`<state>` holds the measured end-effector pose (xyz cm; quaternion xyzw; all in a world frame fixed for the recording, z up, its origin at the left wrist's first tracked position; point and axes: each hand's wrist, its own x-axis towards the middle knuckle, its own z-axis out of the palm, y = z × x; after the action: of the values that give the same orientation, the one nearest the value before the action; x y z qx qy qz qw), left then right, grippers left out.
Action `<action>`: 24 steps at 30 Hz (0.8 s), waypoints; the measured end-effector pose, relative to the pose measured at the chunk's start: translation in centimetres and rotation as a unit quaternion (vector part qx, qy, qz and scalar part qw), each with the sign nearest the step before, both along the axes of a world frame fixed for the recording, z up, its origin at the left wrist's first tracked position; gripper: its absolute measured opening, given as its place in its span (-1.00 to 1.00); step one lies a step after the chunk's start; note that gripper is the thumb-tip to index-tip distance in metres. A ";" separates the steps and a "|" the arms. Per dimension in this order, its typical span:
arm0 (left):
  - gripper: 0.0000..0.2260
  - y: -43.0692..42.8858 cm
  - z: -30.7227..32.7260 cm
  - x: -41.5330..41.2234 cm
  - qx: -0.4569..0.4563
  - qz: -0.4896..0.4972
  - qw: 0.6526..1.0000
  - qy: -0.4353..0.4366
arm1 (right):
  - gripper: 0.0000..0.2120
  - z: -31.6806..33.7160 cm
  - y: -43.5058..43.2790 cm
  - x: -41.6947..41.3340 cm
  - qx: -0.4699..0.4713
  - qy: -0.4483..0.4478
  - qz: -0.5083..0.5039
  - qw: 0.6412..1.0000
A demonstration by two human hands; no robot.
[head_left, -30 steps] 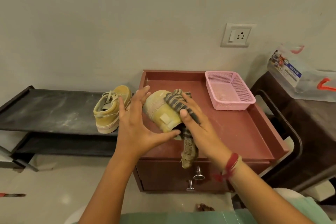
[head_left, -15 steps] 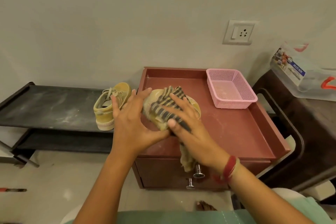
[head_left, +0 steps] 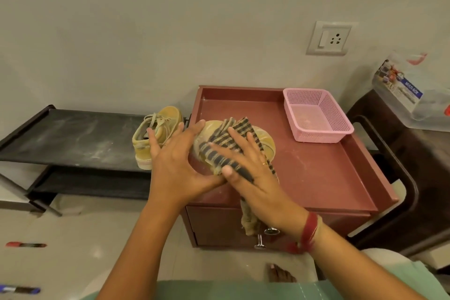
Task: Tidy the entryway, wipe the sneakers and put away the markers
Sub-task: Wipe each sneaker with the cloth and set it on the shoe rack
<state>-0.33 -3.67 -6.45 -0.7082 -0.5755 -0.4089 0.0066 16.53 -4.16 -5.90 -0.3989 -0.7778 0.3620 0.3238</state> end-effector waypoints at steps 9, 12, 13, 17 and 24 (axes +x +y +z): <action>-0.24 0.2 -0.3 -0.3 -0.007 0.008 1.000 -0.002 | -0.69 -0.3 -0.1 -0.4 0.036 -0.018 0.010 0.999; -0.23 0.2 -0.4 -0.2 -0.013 0.025 1.000 0.001 | -0.71 0.2 1.6 -0.4 -0.055 0.036 -0.071 0.995; -0.24 0.1 -0.4 -0.1 -0.013 0.021 1.000 0.000 | -0.71 0.0 1.3 -0.5 -0.043 0.024 -0.072 0.996; -0.25 0.1 -0.6 -0.3 -0.017 0.012 1.000 0.014 | -0.69 -0.5 -0.7 -0.7 0.066 -0.042 -0.006 0.997; -0.19 -0.4 -0.4 -1.4 -0.083 0.026 0.996 -0.016 | -0.55 -0.9 3.1 1.4 -0.198 0.265 -0.182 0.926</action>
<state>-1.68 -4.07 -6.82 -0.6844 -0.6257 -0.3709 -0.0507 17.91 -1.03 -6.78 -0.4786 -0.4904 0.5359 0.4932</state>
